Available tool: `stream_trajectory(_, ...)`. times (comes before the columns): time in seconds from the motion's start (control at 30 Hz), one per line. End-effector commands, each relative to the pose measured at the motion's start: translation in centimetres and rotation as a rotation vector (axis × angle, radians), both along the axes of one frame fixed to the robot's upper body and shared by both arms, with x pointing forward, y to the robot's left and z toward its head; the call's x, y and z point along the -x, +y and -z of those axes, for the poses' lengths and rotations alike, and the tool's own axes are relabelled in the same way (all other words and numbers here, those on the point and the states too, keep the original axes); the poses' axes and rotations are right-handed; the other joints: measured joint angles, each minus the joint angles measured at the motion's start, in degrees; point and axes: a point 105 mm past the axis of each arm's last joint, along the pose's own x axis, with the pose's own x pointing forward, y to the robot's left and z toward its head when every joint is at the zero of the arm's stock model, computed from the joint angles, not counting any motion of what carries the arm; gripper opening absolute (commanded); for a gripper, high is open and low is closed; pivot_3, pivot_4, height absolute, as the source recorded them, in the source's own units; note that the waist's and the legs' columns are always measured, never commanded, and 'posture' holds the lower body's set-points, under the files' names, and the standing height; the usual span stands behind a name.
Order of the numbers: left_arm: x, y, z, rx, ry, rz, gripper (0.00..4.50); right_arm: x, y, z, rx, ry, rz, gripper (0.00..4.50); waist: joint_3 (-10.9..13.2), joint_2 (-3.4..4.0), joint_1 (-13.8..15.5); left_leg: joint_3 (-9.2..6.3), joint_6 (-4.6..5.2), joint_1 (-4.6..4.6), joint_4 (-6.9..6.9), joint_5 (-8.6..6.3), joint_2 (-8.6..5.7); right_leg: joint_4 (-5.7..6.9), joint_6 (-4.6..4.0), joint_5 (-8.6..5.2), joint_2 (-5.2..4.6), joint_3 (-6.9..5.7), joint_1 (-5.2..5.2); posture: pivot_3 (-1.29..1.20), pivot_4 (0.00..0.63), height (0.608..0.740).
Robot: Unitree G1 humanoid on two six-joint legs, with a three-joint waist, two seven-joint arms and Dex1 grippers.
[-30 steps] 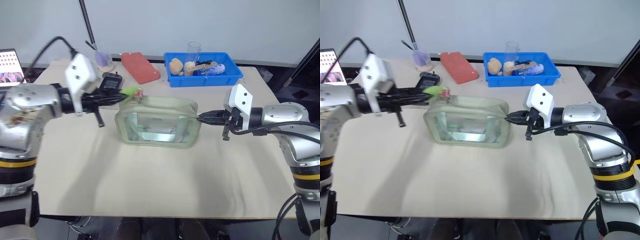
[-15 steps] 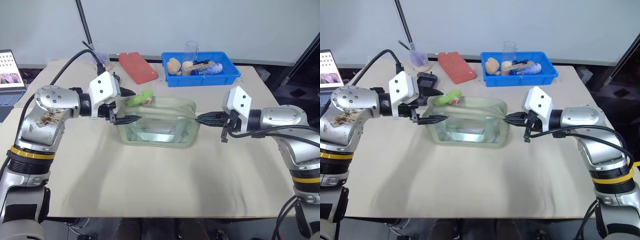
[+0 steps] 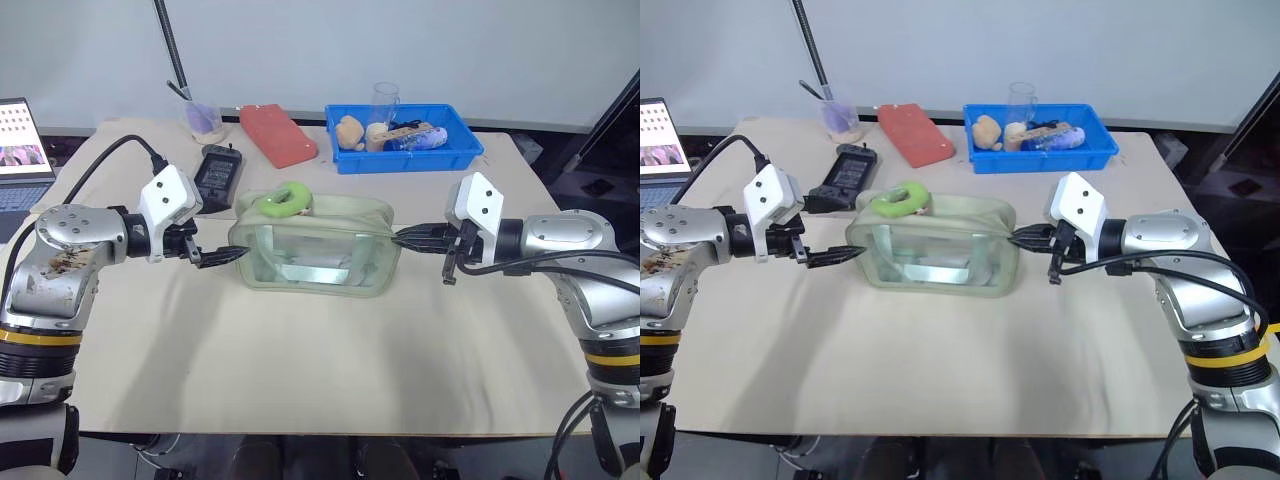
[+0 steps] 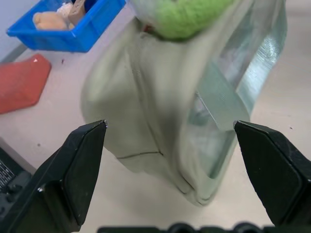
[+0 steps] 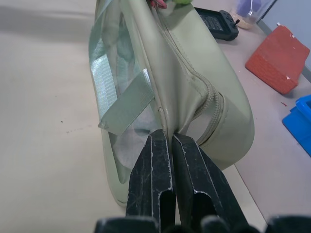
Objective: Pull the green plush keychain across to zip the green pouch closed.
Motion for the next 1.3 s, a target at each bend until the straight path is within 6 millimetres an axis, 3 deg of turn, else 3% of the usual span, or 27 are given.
stream_trajectory(0.03, 0.1, -0.2, -0.5, -0.004, -0.043, 0.012, 2.76, 0.1, -0.1, -1.5, -0.004, -0.046, -0.003, 0.0, 0.0, 0.0, 0.0, 0.0, 0.0, 0.0, 0.0, 0.0, 0.0, 0.0, 0.0, 0.0, 0.0, 0.0, 0.0, 0.0, 0.15, 0.74)
stream_trajectory(0.2, 0.1, -0.6, -0.5, 0.007, -0.041, 0.024, 0.15, 0.1, -0.2, -1.5, -0.003, -0.035, -0.006, 0.0, 0.0, 0.0, -0.1, 0.0, 0.0, 0.0, 0.0, 0.0, 0.0, 0.01, 0.0, 0.0, 0.01, 0.0, -0.01, 0.0, 0.15, 0.74)
stream_trajectory(0.23, 0.1, -0.6, -0.5, 0.007, -0.04, 0.024, 0.07, 0.1, -0.3, -1.6, -0.001, -0.035, 0.0, 0.0, 0.0, 0.0, -0.1, 0.0, 0.0, 0.0, 0.0, 0.0, 0.0, 0.01, 0.0, 0.0, 0.01, 0.0, -0.01, 0.0, 0.15, 0.74)
stream_trajectory(0.4, 0.0, -0.8, -0.8, 0.01, -0.042, 0.023, 0.0, -0.3, -1.1, -2.9, -0.004, -0.047, 0.021, 1.83, 0.0, 0.0, -0.1, 0.0, 0.0, 0.01, 0.0, 0.0, 0.0, 0.01, 0.0, 0.0, 0.0, 0.0, -0.01, 0.0, 0.15, 0.74)
stream_trajectory(0.5, 0.0, -0.8, -0.8, 0.004, -0.042, 0.023, 0.0, -0.7, -1.3, -5.1, -0.023, -0.106, 0.026, 2.85, 0.0, 0.0, -0.1, 0.01, 0.0, 0.01, 0.0, 0.0, 0.0, 0.01, 0.0, 0.0, 0.0, 0.0, -0.01, 0.0, 0.15, 0.74)
stream_trajectory(0.6, 0.0, -0.7, -0.8, -0.004, -0.041, 0.024, 0.0, -0.5, 1.5, -8.0, -0.107, -0.167, -0.051, 3.9, 0.0, 0.0, -0.3, 0.01, 0.0, 0.01, -0.02, 0.0, 0.01, 0.02, -0.01, 0.0, 0.0, 0.0, -0.04, 0.0, 0.15, 0.74)
stream_trajectory(0.67, 0.0, -0.9, -0.8, -0.007, -0.042, 0.027, 0.0, -0.3, 4.0, -8.4, -0.134, -0.183, -0.12, 4.44, 0.0, 0.01, -0.5, 0.01, 0.0, 0.02, -0.04, 0.0, 0.04, 0.06, -0.02, 0.01, 0.03, 0.0, -0.06, 0.0, 0.15, 0.74)
stream_trajectory(0.87, -0.1, -1.3, -0.6, -0.014, -0.042, 0.032, 0.0, -0.8, 11.4, -6.0, -0.099, -0.208, -0.222, 4.44, 0.0, 0.01, -0.4, 0.0, 0.01, 0.01, -0.06, 0.0, 0.08, 0.16, 0.22, 0.16, 0.1, -0.01, -0.1, 0.0, 0.15, 0.74)
stream_trajectory(1.03, 0.1, -1.4, -0.6, -0.018, -0.041, 0.037, 0.0, -1.5, 14.5, -5.7, -0.065, -0.236, -0.239, 4.44, 0.0, 0.01, -0.1, -0.01, 0.0, -0.09, -0.02, 0.0, 0.05, 0.17, 0.22, 0.17, 0.06, -0.02, -0.15, 0.0, 0.15, 0.74)
stream_trajectory(1.13, 0.2, -1.4, -0.6, -0.02, -0.04, 0.037, 0.0, -1.9, 15.0, -5.6, -0.058, -0.239, -0.24, 4.44, 0.0, 0.01, -0.1, 0.01, -0.01, -0.09, -0.01, 0.0, 0.05, 0.15, 0.22, 0.17, 0.06, -0.02, -0.13, 0.0, 0.15, 0.74)
stream_trajectory(1.3, 0.4, -1.4, -0.5, -0.02, -0.039, 0.038, 0.0, -2.6, 15.1, -5.3, -0.036, -0.252, -0.23, 3.01, 0.0, 0.01, -0.1, 0.0, -0.01, -0.07, -0.02, 0.0, 0.06, 0.19, 0.2, 0.16, 0.06, -0.04, -0.14, 0.0, 0.15, 0.74)
